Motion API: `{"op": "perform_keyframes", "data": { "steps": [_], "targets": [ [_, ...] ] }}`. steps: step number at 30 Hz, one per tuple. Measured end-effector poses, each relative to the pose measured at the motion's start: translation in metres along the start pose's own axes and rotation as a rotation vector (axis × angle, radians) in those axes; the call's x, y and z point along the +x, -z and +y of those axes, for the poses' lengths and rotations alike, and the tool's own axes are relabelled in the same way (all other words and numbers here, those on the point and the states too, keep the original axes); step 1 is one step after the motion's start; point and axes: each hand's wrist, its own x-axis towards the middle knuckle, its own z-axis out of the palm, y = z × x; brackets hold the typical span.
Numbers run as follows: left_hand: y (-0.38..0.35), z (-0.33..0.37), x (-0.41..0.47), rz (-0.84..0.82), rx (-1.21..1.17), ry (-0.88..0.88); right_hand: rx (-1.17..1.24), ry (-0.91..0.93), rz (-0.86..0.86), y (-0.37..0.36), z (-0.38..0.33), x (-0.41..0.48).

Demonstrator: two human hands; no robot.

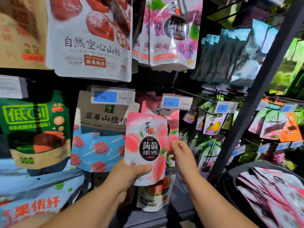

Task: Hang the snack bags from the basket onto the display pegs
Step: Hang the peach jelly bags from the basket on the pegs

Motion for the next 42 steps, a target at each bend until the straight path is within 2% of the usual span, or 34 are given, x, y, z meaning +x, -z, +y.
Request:
{"op": "perform_keyframes", "data": {
  "steps": [4, 8, 18, 25, 35, 42],
  "targets": [
    [-0.007, -0.003, 0.005, -0.041, -0.019, -0.005, 0.148, -0.101, -0.2, 0.0, -0.001, -0.008],
    [-0.016, -0.004, 0.008, -0.08, -0.033, -0.022, 0.256, -0.13, -0.274, 0.004, -0.005, -0.013],
    [-0.043, 0.0, 0.028, -0.121, -0.038, -0.046, 0.348, -0.096, -0.066, 0.018, -0.015, -0.001],
    [-0.052, -0.001, 0.041, -0.111, -0.054, -0.054, 0.361, -0.077, -0.024, 0.02, -0.015, 0.007],
    [-0.053, -0.005, 0.058, -0.103, -0.035, -0.048, 0.216, -0.092, -0.01, 0.022, -0.009, 0.023],
    [-0.051, -0.01, 0.061, -0.107, -0.013, -0.061, 0.239, -0.119, -0.001, 0.02, -0.004, 0.022]
  ]
}}
